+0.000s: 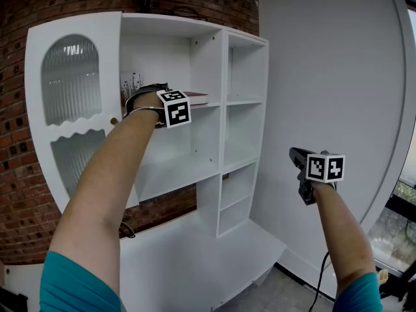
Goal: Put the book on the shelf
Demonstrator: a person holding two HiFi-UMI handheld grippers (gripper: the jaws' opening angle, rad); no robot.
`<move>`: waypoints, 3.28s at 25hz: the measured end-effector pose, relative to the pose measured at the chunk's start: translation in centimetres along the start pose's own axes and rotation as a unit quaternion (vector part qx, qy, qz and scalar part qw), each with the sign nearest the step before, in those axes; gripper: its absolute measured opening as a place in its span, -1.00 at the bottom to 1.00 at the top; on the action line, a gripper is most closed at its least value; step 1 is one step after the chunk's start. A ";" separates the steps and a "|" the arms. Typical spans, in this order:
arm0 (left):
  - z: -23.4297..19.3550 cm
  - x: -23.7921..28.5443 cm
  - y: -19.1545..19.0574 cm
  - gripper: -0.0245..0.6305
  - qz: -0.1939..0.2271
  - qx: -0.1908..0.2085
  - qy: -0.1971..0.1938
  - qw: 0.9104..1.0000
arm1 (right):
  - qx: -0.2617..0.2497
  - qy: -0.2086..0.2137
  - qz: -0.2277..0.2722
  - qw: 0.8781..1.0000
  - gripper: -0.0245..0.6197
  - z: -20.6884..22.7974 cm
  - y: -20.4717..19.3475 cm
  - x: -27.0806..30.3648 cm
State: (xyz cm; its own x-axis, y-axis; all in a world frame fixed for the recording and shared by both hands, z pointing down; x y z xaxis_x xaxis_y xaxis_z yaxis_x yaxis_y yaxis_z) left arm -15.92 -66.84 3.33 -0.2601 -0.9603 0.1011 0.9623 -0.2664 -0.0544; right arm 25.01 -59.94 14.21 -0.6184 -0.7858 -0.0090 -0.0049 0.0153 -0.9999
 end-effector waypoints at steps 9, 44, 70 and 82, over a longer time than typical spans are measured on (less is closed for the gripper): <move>-1.1 -5.6 2.3 0.12 0.089 -0.050 0.037 0.994 | -0.008 0.006 -0.004 1.000 -0.86 -1.4 0.0 -0.5; 32.2 -19.1 5.3 -0.87 0.402 -0.566 -0.304 0.653 | -0.043 0.052 -0.024 0.997 -0.86 -9.1 -11.5 -4.8; 53.4 -23.1 1.8 -0.88 0.268 -0.640 -0.393 0.604 | 0.075 0.083 -0.130 0.985 -0.86 -14.7 -38.6 -8.8; 58.4 -24.9 0.8 -0.88 0.230 -0.631 -0.416 0.613 | 0.143 0.091 -0.185 0.968 -0.86 -17.1 -46.5 -11.0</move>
State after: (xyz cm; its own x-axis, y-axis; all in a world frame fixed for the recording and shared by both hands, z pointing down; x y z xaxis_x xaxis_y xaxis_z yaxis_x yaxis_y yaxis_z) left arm -4.04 -38.28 58.75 0.6518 -0.7229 0.2292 -0.0465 -0.3398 -0.9393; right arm 18.60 -41.48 61.05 -0.7443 -0.5826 0.3266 -0.0511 -0.4379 -0.8976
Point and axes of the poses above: the fingertips, and each gripper's own axes: x forward along the fingers, z to its right, y out of its top, the point moved 2 cm from there along -x, backward along the fingers, and after that the axes turned 9 degrees about y, right-handed, at the moved point
